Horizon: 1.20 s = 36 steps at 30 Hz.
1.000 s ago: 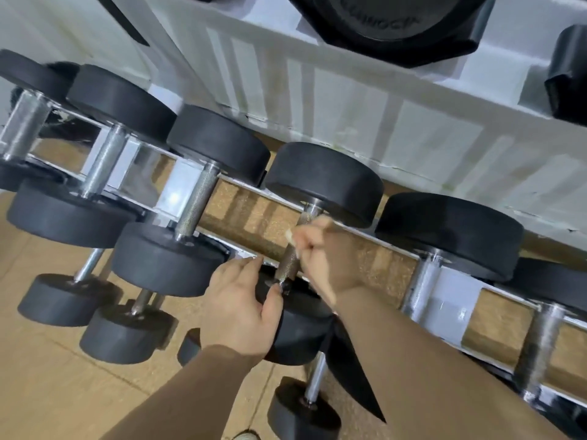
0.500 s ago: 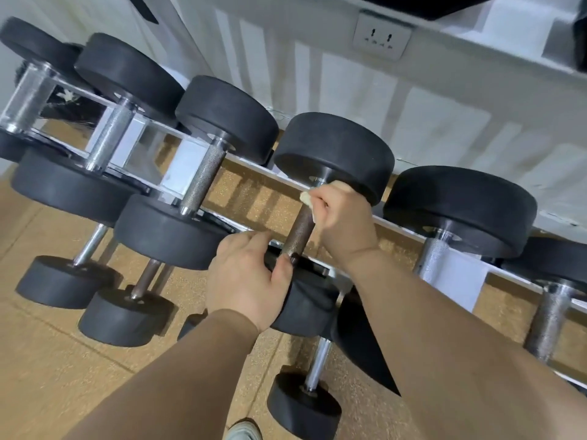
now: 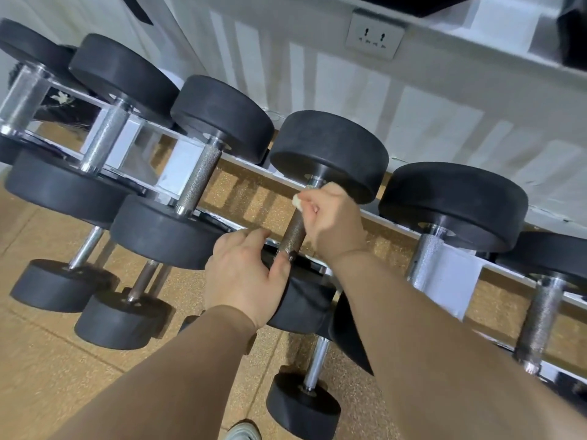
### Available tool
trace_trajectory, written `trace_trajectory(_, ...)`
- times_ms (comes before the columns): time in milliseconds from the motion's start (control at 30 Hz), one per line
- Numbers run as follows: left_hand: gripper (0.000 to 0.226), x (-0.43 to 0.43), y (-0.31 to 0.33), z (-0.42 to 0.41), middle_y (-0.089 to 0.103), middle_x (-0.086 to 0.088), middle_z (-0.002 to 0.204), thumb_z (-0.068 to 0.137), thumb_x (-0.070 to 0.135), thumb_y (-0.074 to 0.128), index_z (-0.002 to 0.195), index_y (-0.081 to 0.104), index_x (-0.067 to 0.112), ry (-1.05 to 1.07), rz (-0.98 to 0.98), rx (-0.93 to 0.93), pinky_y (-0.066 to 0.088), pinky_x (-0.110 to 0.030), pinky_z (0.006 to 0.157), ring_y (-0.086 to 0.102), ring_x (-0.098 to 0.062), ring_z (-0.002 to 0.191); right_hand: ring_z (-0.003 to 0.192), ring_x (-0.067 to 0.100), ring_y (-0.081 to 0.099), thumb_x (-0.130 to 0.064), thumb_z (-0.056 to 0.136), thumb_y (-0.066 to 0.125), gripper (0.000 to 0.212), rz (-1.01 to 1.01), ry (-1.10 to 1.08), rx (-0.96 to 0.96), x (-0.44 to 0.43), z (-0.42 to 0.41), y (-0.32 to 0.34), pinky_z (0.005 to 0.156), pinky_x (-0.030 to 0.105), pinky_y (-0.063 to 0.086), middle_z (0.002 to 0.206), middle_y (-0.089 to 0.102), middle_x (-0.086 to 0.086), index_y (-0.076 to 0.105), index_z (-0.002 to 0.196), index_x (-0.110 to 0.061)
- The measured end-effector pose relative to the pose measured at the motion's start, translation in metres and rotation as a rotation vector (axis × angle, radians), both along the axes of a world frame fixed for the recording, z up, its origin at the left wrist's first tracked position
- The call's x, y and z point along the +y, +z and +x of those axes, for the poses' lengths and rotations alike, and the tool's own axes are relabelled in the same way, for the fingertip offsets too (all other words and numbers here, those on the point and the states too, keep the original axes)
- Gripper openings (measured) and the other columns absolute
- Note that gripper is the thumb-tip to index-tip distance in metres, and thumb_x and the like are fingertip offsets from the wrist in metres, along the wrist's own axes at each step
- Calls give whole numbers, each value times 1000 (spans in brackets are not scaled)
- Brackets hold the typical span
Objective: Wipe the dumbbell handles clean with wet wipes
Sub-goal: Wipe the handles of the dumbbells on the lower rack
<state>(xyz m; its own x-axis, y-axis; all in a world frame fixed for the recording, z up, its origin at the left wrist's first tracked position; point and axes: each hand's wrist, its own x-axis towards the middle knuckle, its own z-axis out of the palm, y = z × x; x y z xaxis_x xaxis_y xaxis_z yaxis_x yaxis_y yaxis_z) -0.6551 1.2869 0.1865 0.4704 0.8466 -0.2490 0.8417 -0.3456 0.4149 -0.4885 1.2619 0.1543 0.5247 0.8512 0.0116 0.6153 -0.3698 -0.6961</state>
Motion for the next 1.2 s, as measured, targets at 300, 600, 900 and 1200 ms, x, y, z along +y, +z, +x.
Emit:
trace_trajectory(300, 62, 0, 0, -1, 62, 1, 125, 86, 56, 38, 136, 57, 25, 4, -4, -4, 39, -41, 102, 43, -23, 127, 86, 21, 58, -18, 97, 55, 23, -59, 145, 27, -4, 6, 3, 78, 36, 50, 99, 61, 4, 76, 105, -21)
trace_trajectory(600, 62, 0, -3, -2, 64, -2, 125, 82, 57, 37, 130, 61, 25, 12, 14, -42, 40, -42, 101, 44, -26, 126, 94, 22, 59, -19, 95, 56, 27, -201, 380, -14, -20, -9, 3, 80, 34, 50, 102, 60, -1, 73, 116, -23)
trace_trajectory(900, 62, 0, -3, -3, 63, -3, 128, 83, 56, 39, 131, 61, 23, 11, 7, -61, 40, -43, 103, 42, -26, 129, 93, 25, 58, -14, 98, 53, 24, -169, 137, 156, -11, -6, -2, 84, 31, 47, 103, 57, 3, 75, 106, -17)
trace_trajectory(1200, 64, 0, -4, -4, 62, -1, 127, 83, 58, 32, 130, 59, 23, -9, 19, -48, 40, -42, 101, 41, -25, 127, 85, 29, 62, -15, 91, 57, 24, -6, 49, -22, -4, 8, 8, 79, 38, 52, 95, 61, 7, 78, 104, -19)
